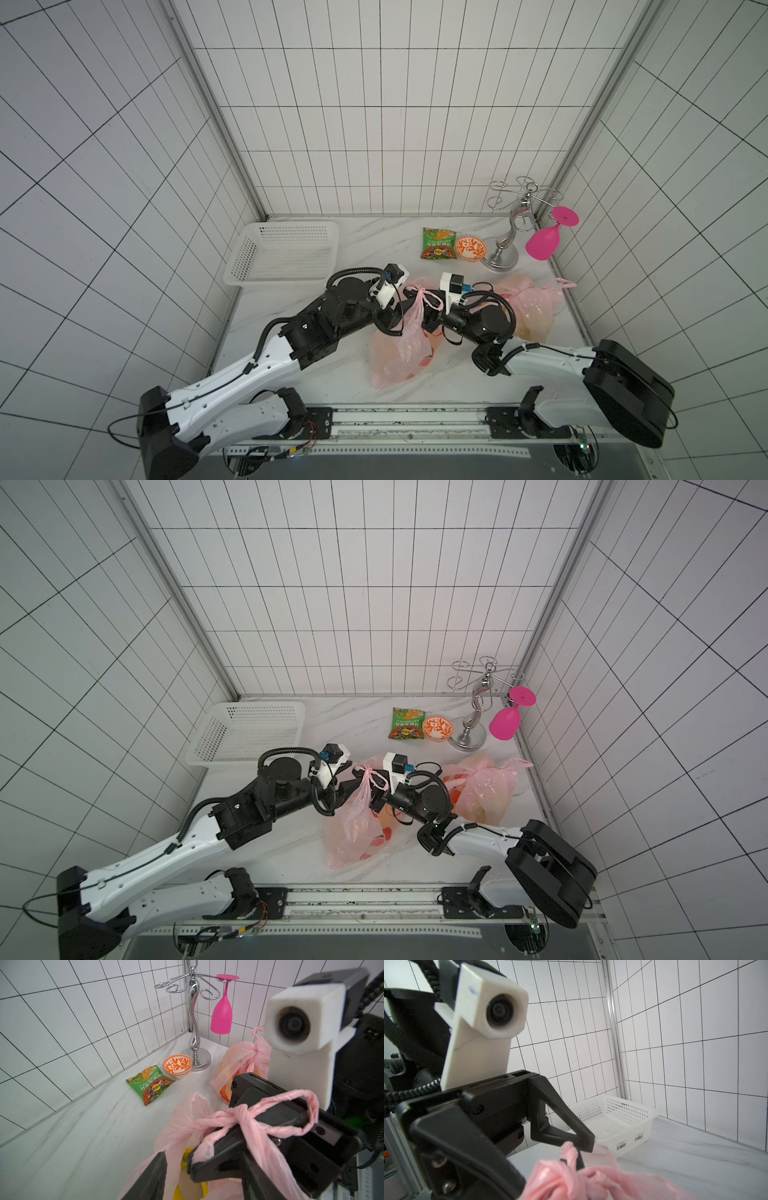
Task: Place the banana into a plastic bag & tie a knot
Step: Cross the plastic bag at the center of the board.
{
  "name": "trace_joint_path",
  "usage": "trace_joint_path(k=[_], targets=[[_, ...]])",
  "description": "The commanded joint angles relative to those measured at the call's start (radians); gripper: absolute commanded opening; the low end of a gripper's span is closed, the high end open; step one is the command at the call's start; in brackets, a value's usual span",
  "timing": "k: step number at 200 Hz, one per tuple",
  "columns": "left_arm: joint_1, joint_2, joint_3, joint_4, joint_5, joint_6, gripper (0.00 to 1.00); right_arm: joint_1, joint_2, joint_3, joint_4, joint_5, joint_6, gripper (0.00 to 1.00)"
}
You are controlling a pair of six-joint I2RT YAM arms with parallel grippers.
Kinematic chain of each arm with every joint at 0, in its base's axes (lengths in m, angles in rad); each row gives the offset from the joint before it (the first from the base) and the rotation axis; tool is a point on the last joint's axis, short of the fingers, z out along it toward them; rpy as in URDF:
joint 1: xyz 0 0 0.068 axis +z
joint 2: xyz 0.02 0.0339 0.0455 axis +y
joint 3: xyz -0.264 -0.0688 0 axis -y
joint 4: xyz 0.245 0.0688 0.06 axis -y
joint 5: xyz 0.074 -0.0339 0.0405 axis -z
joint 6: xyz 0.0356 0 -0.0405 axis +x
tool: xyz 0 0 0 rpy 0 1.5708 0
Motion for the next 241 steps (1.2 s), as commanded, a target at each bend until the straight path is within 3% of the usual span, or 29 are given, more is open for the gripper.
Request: trace_joint_path(k=[1,51,89,115,187,241], targets=[[0.014,-0.039,0.002,0.064,0.017,-0.005,0.52,0.011,-0.023,-0.024,0.024,-0.049,-0.017,0.0],[0.013,-0.005,0.031,0.033,0.12,0.009,0.41,0.011,-0.033,-0.019,0.009,-0.083,-0.023,0.0],[0.011,-0.001,0.059,-0.046,0.123,0.015,0.43,0.011,-0.045,-0.013,-0.002,-0.097,-0.021,0.0],[0.019,-0.001,0.101,-0.143,0.064,0.027,0.42,0.009,-0.046,-0.009,-0.005,-0.118,-0.021,0.0],[0.081,0.013,0.2,-0.353,0.153,0.114,0.41,0.008,-0.045,0.008,-0.014,-0.17,-0.026,0.0],[0.13,0.024,0.189,-0.386,0.261,0.189,0.39,0.006,-0.028,0.025,-0.014,-0.167,-0.027,0.0]])
